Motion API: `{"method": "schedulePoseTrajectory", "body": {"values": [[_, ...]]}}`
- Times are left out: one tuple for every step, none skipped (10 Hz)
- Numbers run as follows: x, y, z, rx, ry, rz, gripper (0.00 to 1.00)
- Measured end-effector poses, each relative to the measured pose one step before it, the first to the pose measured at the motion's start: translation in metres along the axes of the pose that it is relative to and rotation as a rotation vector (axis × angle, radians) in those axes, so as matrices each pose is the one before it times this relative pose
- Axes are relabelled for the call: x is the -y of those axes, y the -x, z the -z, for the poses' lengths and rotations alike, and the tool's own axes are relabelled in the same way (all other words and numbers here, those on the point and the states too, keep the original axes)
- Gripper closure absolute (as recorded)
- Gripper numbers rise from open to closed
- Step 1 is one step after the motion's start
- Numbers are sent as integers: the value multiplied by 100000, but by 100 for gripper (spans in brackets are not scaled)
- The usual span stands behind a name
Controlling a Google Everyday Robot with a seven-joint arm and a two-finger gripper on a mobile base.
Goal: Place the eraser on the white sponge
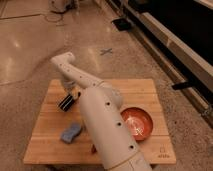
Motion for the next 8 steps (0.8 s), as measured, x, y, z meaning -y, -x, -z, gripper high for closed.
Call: {"method": "schedulePoseTrajectory", "body": {"values": [[-1165,418,1105,545,-1254,81,100],[-871,683,812,482,-608,743,100],[-1032,1043,879,464,-956,1414,100],[-1505,1275,639,499,258,1803,100],[-1336,1333,547,128,-246,1825,100],[-959,1061,75,-45,377,1433,100],[-1153,1518,-57,-274,402,2080,100],[-1346,2115,-581,-1110,372,2941,100]]}}
